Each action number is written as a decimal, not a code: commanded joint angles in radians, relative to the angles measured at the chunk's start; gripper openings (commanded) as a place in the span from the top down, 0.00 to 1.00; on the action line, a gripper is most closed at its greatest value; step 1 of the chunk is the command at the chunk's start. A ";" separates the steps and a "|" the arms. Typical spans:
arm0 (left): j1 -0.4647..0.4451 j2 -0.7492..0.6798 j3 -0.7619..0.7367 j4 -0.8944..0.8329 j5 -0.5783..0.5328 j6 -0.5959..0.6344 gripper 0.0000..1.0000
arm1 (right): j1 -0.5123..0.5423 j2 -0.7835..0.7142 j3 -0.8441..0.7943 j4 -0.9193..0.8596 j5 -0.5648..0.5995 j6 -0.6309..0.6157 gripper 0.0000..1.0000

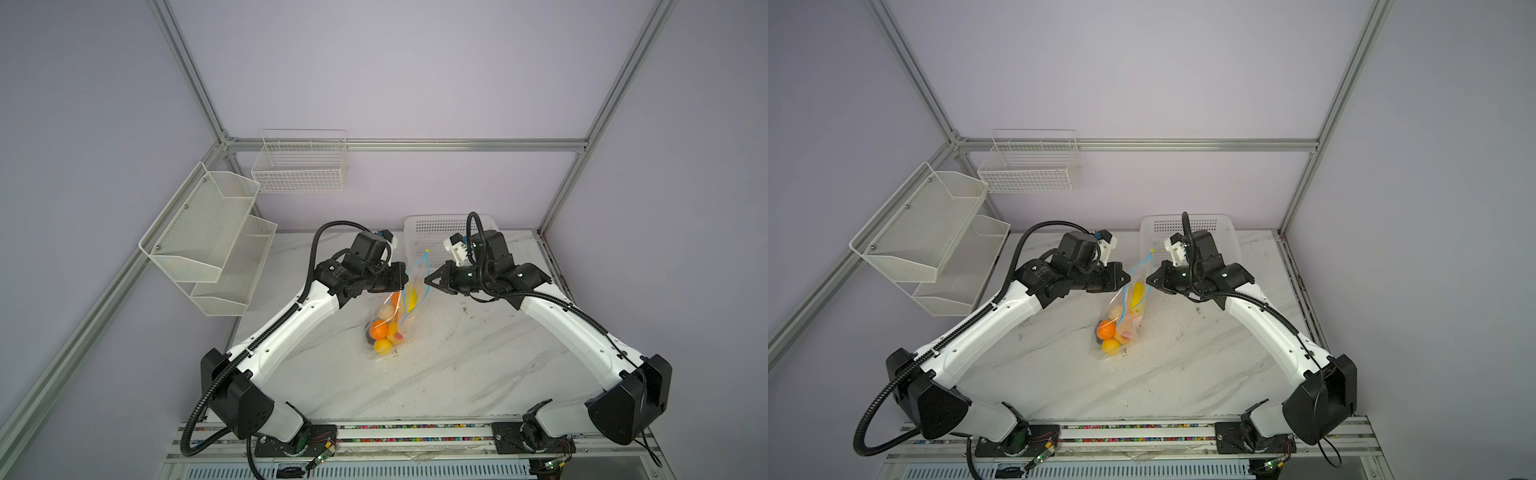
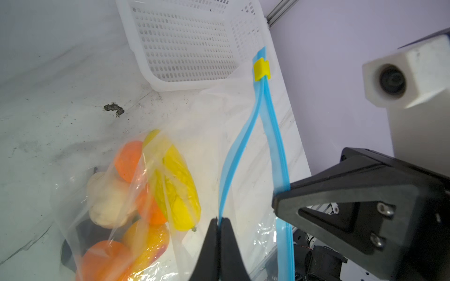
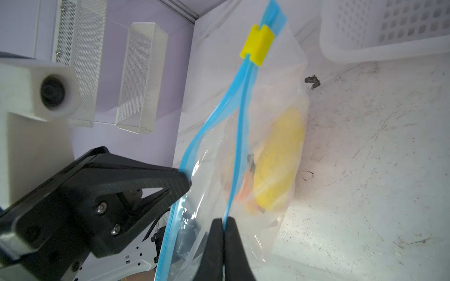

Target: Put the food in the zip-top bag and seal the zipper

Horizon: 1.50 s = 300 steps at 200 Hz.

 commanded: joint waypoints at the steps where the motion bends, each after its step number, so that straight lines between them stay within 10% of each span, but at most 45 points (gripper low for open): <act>1: 0.006 -0.085 0.123 -0.023 -0.014 0.028 1.00 | 0.019 -0.028 0.056 0.077 0.015 0.022 1.00; 198: 0.013 -0.061 0.124 -0.011 0.029 0.071 1.00 | 0.078 -0.066 0.021 0.210 0.070 0.052 0.92; 261: 0.047 -0.028 0.101 -0.008 0.037 0.084 1.00 | 0.049 -0.039 0.050 0.231 0.091 -0.152 0.48; 300: 0.065 -0.024 0.101 -0.004 0.057 0.087 1.00 | 0.009 -0.093 0.058 0.322 0.127 -0.553 0.26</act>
